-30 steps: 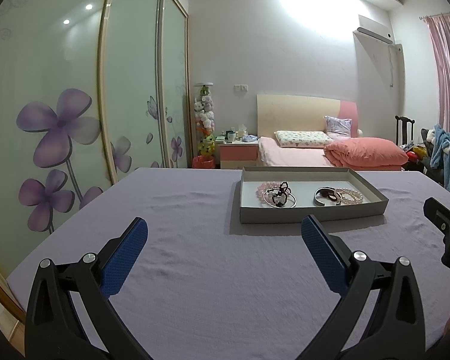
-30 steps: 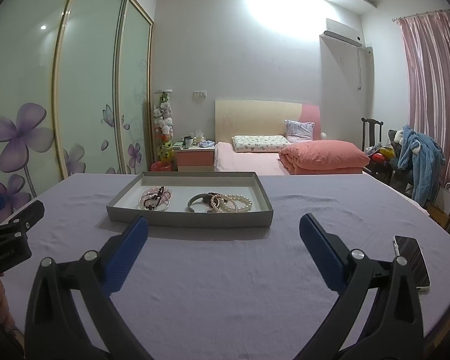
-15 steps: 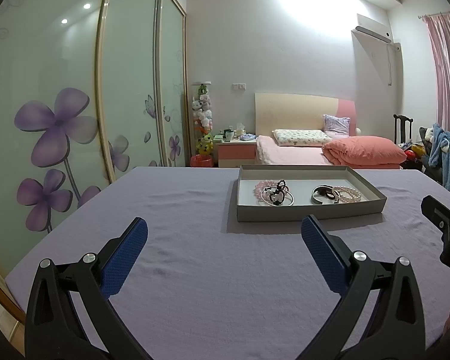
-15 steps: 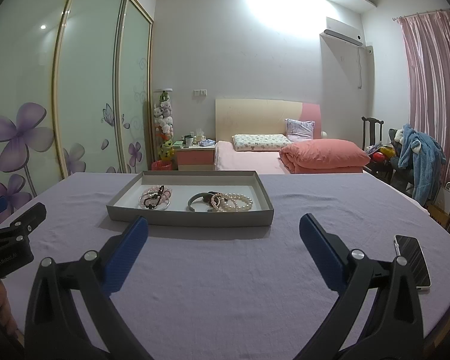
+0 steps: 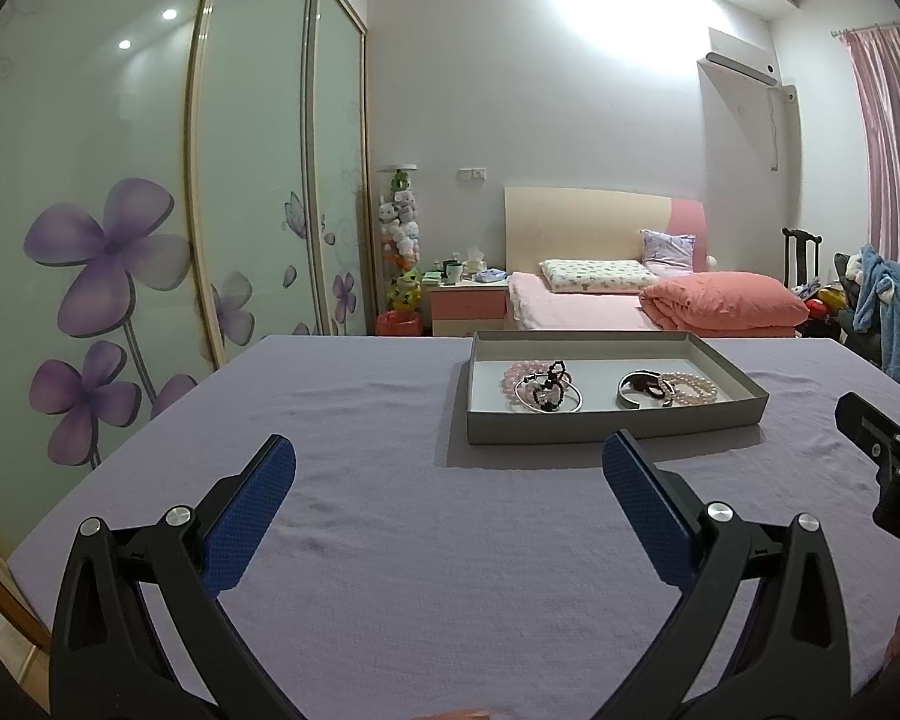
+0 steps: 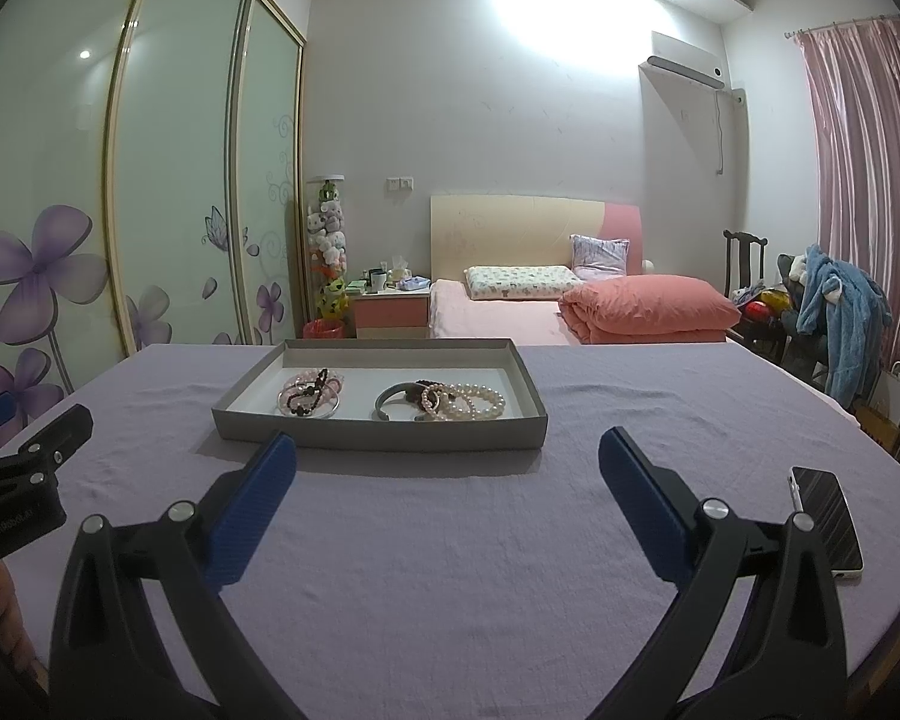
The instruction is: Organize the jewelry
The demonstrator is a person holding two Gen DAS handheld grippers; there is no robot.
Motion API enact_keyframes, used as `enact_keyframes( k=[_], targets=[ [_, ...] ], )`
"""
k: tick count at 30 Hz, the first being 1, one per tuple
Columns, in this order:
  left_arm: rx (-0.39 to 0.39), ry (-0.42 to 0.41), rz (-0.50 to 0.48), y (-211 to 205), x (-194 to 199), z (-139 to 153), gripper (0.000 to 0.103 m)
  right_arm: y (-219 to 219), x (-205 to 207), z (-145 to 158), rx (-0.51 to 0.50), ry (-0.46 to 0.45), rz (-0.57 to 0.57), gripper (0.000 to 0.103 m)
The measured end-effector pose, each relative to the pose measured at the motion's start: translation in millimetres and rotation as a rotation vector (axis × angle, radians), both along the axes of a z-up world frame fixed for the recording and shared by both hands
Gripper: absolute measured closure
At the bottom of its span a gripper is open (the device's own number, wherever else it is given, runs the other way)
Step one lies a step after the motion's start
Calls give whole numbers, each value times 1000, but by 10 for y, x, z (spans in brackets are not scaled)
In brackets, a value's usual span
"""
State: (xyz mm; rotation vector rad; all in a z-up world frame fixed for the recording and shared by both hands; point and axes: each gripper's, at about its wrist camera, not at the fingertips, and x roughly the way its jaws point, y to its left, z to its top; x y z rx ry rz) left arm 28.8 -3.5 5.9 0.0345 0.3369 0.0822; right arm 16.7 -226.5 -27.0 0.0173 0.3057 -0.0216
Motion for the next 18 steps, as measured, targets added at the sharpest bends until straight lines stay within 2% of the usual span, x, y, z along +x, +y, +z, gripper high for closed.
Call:
enact_keyframes(
  k=[18],
  targets=[
    [1, 3, 3, -1, 13, 2, 2, 30, -9, -20, 0, 6, 1, 4]
  ],
)
